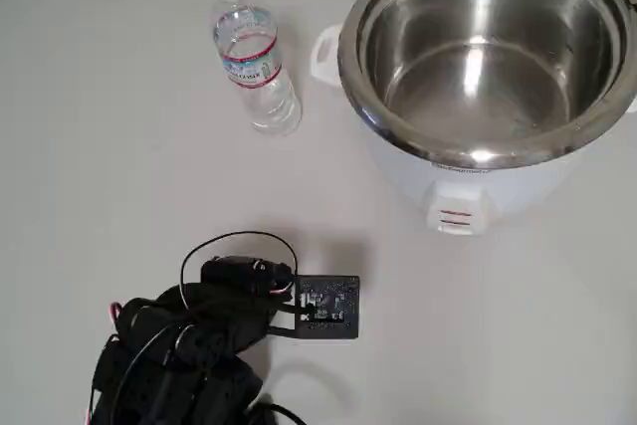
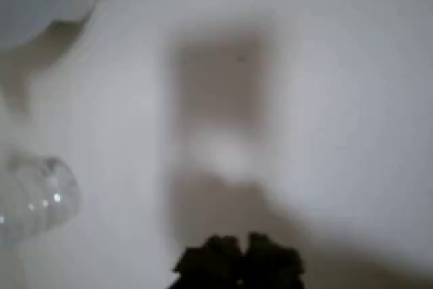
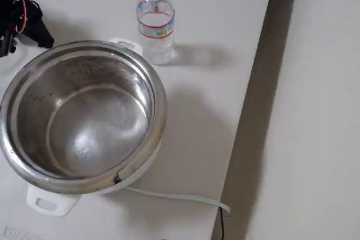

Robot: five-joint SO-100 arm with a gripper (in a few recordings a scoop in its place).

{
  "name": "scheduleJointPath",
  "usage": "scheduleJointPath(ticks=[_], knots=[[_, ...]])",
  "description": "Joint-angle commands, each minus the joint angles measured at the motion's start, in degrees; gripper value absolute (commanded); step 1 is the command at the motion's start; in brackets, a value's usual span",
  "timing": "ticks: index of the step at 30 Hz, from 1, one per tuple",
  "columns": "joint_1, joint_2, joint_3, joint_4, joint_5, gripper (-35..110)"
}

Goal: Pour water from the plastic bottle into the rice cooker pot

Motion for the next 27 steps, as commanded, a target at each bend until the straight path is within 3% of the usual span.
scheduleJointPath(ticks=[1,18,21,25,27], knots=[[0.3,0.0,0.0,1.3,0.0,0],[-1.7,0.0,0.0,1.3,-1.7,3],[-7.6,0.2,0.2,1.2,-7.5,4],[-13.2,0.2,2.7,-2.5,-39.1,5],[-14.9,0.2,2.9,-6.6,-46.5,3]])
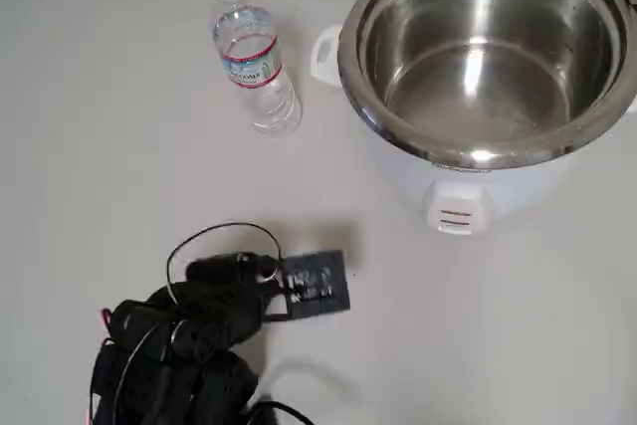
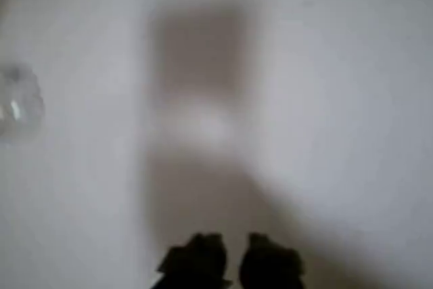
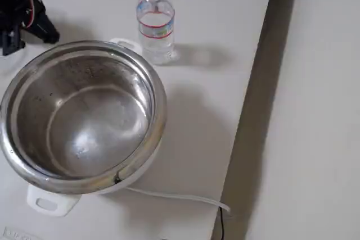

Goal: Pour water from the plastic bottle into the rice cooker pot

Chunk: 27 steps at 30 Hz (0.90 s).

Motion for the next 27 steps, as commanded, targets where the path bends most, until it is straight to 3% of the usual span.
scheduleJointPath(ticks=[1,5,9,16,27], knots=[[-4.6,0.2,0.4,-8.7,-31.3,1],[-6.5,0.2,1.8,-30.3,-41.7,7],[-9.1,-4.2,5.3,-49.9,-52.3,30],[-8.5,-47.2,-1.2,-91.3,-54.8,46],[-3.8,-93.5,-30.4,-116.5,-55.6,53]])
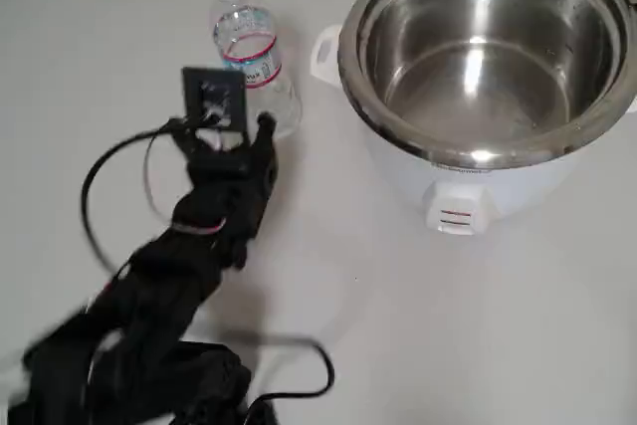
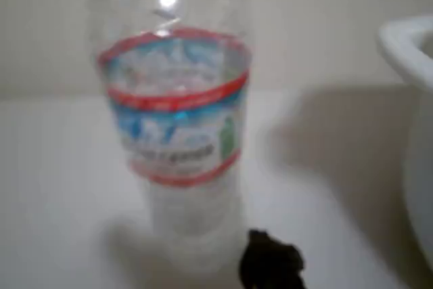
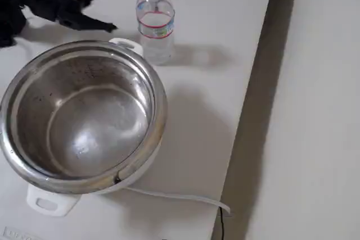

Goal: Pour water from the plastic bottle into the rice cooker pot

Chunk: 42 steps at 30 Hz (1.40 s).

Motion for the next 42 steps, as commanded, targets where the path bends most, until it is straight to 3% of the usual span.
scheduleJointPath(ticks=[1,16,26,35,42], knots=[[1.6,-16.2,-13.7,-10.5,-1.2,53],[3.4,-45.3,-39.4,-20.9,-2.0,50],[3.5,-54.7,-48.1,-24.9,-2.3,24],[0.8,-47.7,-47.1,-26.1,-2.5,21],[-1.3,-32.1,-46.1,-15.8,-1.7,21]])
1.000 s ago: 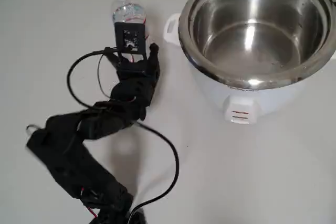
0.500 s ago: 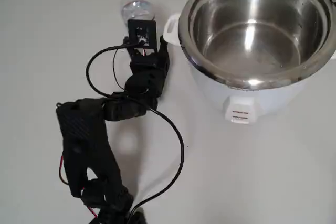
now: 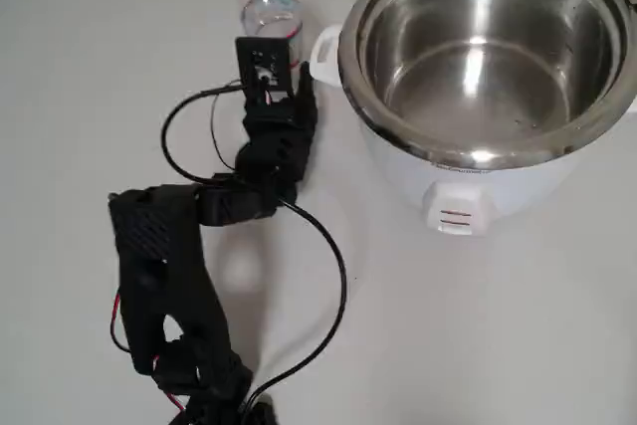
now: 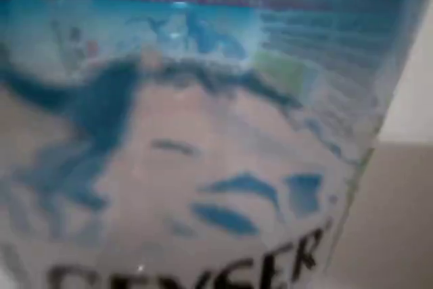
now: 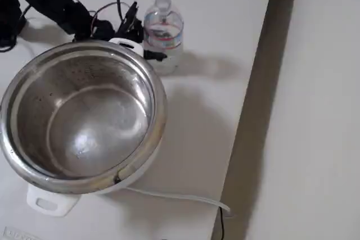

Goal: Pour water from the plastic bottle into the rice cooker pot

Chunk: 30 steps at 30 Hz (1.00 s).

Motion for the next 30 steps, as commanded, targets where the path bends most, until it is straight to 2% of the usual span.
scheduleJointPath(ticks=[1,7,14,19,25,30], knots=[[-1.6,19.4,-1.9,5.5,0.8,21],[-2.3,31.9,-2.0,15.0,2.2,21],[-1.3,46.9,-4.7,30.7,7.8,20],[2.3,55.2,-8.2,43.1,18.2,20],[9.3,57.8,-17.1,59.9,38.1,20],[13.4,58.3,-19.7,67.5,52.7,20]])
